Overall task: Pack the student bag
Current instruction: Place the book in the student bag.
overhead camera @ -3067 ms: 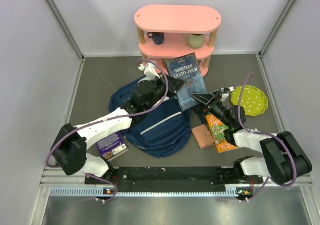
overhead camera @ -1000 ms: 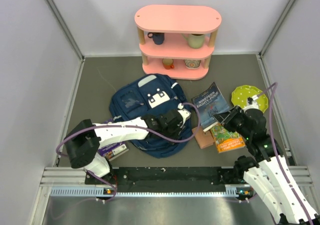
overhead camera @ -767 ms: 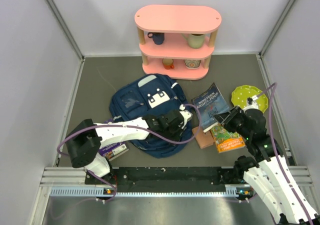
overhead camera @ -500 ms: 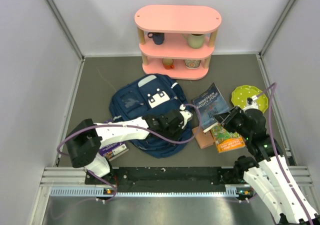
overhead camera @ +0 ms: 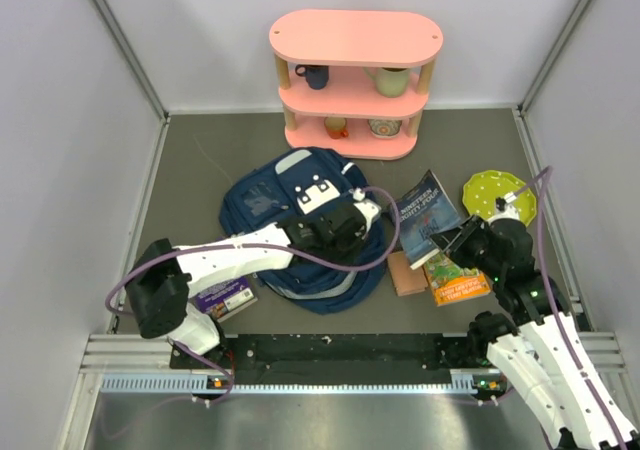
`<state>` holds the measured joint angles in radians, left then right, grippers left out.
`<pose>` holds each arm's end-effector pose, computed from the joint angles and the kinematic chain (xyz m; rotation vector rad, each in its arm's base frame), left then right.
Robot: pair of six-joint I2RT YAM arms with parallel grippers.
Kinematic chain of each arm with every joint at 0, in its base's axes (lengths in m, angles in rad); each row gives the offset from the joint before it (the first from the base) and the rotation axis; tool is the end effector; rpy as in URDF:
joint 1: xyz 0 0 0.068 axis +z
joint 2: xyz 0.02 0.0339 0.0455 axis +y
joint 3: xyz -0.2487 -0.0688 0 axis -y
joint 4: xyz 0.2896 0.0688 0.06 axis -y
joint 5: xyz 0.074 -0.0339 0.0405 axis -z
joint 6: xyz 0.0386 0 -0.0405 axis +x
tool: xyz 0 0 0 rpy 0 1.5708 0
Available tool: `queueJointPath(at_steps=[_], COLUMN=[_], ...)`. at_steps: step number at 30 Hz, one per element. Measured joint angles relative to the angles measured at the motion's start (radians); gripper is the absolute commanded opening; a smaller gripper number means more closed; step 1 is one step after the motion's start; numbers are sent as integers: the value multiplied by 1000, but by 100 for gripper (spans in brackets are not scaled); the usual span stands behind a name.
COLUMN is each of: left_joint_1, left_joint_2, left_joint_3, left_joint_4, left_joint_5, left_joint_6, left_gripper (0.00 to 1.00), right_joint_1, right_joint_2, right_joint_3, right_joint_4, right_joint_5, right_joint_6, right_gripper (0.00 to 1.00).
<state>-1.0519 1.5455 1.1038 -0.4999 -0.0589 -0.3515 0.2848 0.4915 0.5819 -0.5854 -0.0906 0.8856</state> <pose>0.1842 -0.3179 0.2016 0.8627 2.4340 -0.4843 0.1743 0.0547 0.2634 0.5847 2.0855 0.7953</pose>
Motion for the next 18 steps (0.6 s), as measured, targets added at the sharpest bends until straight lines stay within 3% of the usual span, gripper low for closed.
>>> queueJointPath(at_steps=[9, 18], left_joint_1=[111, 151], left_joint_2=[-92, -145], left_joint_3=[130, 266], left_joint_4=[-58, -111], left_joint_5=[-55, -214], left_joint_6=[12, 0], left_gripper=[0, 0], right_joint_1=[0, 0], right_joint_2=[-123, -111], right_joint_3=[48, 82], right_joint_4=[-82, -91], right_joint_5=[83, -109], right_joint_6=[-10, 51], right_gripper=[0, 0])
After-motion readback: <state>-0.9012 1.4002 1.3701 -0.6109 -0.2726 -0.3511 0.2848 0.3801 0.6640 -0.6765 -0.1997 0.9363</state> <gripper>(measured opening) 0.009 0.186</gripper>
